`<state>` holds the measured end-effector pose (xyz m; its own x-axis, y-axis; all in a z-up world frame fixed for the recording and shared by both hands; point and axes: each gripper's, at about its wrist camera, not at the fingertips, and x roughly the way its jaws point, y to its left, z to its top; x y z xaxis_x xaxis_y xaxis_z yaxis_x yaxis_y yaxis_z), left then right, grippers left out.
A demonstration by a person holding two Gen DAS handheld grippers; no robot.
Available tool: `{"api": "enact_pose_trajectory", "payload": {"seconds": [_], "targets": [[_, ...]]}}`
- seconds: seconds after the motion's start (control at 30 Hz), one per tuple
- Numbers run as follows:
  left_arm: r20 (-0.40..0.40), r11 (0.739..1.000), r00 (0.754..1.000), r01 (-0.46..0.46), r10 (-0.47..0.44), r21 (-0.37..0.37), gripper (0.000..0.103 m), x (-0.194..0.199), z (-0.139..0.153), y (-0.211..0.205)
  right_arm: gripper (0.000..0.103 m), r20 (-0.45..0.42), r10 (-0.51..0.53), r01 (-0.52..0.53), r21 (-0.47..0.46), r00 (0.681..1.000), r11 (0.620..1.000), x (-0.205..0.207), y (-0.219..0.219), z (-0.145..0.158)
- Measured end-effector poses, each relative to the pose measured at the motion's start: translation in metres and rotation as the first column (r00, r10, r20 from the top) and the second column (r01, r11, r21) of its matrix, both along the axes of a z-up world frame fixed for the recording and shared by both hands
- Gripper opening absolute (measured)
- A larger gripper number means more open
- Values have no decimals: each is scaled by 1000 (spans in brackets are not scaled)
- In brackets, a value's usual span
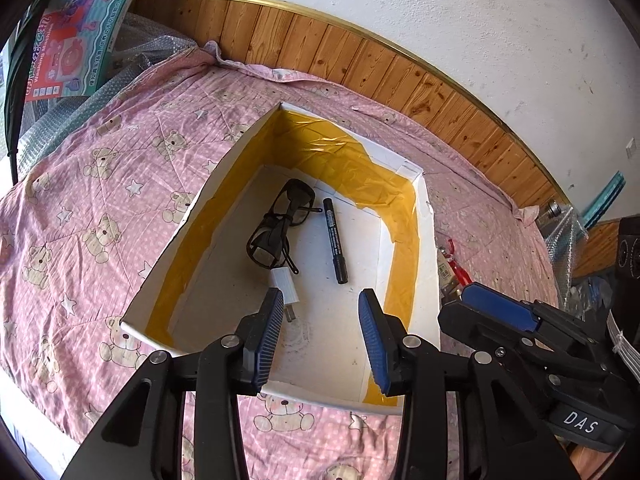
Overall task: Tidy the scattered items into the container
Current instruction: 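Withdraw both tools from the box toward the remaining items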
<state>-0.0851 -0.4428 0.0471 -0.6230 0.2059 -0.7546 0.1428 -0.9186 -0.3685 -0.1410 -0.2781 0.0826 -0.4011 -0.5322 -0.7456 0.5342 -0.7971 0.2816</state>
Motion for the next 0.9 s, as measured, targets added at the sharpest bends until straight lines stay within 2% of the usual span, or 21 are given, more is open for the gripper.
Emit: {"api": "enact_pose_trajectory", "payload": {"seconds": [0.47, 0.77, 0.9], "targets": [[-36, 1000, 999, 15, -16, -26, 44, 33, 18, 26, 47, -22, -20, 18, -84, 1000, 996, 36, 29, 14], [-44, 996, 996, 70, -73, -64, 45, 52, 25, 64, 47, -24, -65, 61, -144, 998, 988, 61, 67, 13], [-43, 992, 994, 99, -102, -81, 50, 58, 26, 82, 47, -17, -91, 87, -161, 996, 983, 70, 85, 8]]}}
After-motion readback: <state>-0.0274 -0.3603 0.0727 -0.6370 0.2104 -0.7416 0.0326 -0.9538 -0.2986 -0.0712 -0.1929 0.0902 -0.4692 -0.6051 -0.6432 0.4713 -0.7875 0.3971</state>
